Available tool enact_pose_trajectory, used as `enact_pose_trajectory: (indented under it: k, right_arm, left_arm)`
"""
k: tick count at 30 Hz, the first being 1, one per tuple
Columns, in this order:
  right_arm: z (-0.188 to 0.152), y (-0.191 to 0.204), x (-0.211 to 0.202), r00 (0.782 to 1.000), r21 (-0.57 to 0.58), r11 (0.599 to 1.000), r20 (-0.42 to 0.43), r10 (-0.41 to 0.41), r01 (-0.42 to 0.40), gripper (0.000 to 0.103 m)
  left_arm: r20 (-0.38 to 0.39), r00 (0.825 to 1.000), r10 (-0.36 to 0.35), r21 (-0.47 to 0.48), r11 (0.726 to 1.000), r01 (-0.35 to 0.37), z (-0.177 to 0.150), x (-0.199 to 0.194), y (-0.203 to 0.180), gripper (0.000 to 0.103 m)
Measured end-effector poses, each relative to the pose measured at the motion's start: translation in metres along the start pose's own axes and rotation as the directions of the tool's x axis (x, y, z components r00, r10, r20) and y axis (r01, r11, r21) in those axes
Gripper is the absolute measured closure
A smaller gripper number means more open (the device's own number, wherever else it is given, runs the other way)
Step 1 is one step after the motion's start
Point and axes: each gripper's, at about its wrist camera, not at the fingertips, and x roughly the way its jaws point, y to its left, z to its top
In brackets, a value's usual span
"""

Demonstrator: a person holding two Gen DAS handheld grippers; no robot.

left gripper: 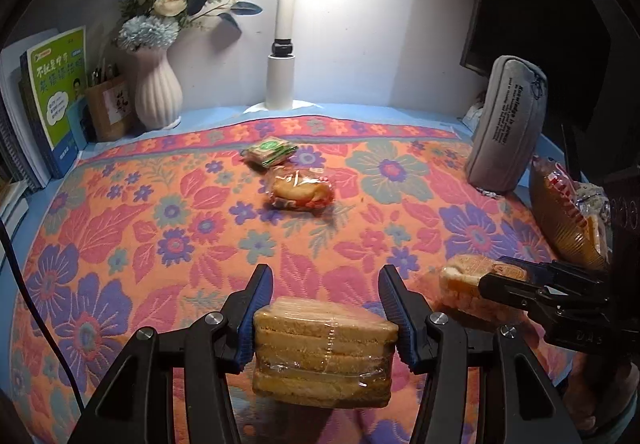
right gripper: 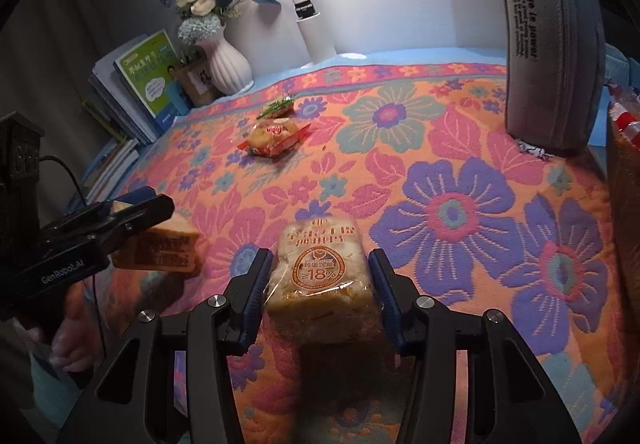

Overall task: Organize snacks
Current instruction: 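Lift both packs and carry them toward the glass plate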

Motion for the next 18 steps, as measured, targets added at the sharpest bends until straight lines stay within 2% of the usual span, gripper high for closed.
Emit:
enact_pose_trajectory:
  k: [2,6,11,13,18]
  right_arm:
    - [0.001,-0.002,-0.008,1.0,-0.005,1.0,0.011,-0.004,0.004,0.056]
    - [-0.009,-0.011,-0.006,1.0,0.004,1.0,-0.02,-0.007,0.007,0.056]
    - [-0.038,-0.009,0.003,0.996,-0.04,0.999,-0.083,-0.023,0.02,0.055]
    - [-0.046,-0.005,0.007,0.994,-0.064,0.997,-0.097,-0.041,0.035,0.055]
    - [-0.046,0.001,0.007,0.993,-0.091,0.994,-0.095,-0.069,0.061,0.05]
  left_arm:
    - [0.007,1.0,-0.01,0.016,1.0,0.01,0.004,-0.002,-0.01,0.05]
    - [0.011,1.0,0.003,0.03,1.0,-0.003,0.003,-0.005,-0.017,0.05]
    - [-0.044,0.999,0.008,-0.005,1.0,-0.009,-0.033,-0.004,-0.007,0.05]
    - [-0.03,1.0,0.007,-0.012,1.0,-0.007,-0.046,-0.009,-0.006,0.05]
    - [-0.044,0.999,0.014,-0.01,1.0,-0.015,-0.065,-0.015,-0.006,0.05]
